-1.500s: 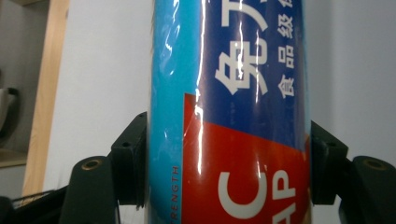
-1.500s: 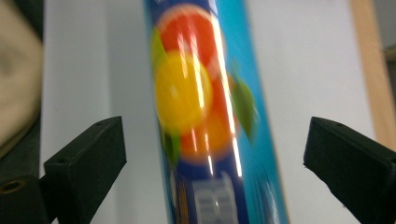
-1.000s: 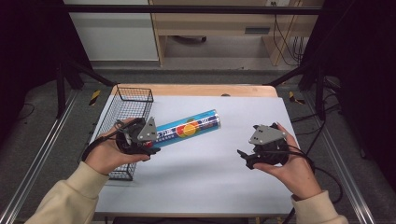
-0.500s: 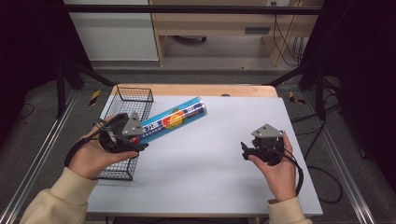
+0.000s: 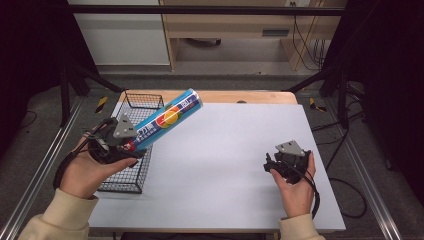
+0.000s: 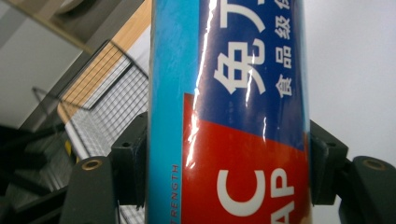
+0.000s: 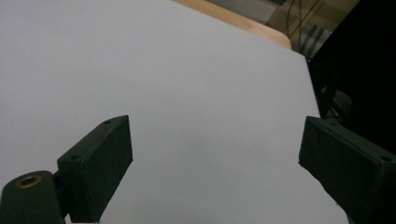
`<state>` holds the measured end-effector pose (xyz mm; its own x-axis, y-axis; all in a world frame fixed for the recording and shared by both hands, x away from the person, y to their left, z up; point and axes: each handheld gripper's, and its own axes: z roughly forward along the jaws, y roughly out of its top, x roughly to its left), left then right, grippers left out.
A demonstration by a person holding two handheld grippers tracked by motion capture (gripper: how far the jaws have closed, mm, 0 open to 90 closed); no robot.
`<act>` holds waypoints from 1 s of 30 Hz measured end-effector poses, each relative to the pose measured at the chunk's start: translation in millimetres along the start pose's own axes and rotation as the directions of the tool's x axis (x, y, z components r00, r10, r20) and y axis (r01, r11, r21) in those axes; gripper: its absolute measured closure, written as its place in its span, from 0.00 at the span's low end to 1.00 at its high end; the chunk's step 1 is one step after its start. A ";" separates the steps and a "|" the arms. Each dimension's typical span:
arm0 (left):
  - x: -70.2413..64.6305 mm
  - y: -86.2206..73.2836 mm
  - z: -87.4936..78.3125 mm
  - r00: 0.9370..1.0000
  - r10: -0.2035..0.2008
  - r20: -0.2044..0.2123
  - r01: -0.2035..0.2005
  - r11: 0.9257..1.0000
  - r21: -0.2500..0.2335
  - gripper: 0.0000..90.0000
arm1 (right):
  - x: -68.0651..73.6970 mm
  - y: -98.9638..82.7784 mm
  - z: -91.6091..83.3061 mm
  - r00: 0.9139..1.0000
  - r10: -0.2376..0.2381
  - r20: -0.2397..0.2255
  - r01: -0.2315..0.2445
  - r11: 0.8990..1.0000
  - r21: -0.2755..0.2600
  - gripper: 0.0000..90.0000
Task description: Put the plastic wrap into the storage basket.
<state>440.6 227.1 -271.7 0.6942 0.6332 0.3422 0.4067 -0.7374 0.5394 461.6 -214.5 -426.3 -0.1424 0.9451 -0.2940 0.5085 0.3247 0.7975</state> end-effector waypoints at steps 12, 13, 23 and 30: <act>3.5 -0.1 5.2 0.985 -0.140 -0.096 0.150 0.984 0.101 0.36 | 3.5 -9.7 -8.2 0.999 0.042 0.003 -0.041 0.998 -0.046 0.11; 3.5 -1.4 4.9 0.983 -0.150 -0.104 0.161 0.981 0.108 0.36 | 4.8 -9.8 -8.0 0.999 0.038 -0.005 -0.038 0.998 -0.042 0.11; -1.4 -27.8 14.0 0.938 -0.288 -0.193 0.319 0.935 0.156 0.36 | 4.8 -12.4 -15.1 0.999 0.037 -0.008 -0.038 0.998 -0.047 0.11; 2.4 -44.6 36.6 0.904 -0.386 -0.185 0.416 0.893 0.168 0.36 | 8.0 -12.8 -13.8 0.999 0.035 -0.008 -0.035 0.999 -0.036 0.11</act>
<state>445.8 252.9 -323.0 0.3606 0.9006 0.2428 0.7525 -0.4347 0.4947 442.2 -210.6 -431.5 -0.1318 0.9561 -0.2617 0.4820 0.2925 0.8259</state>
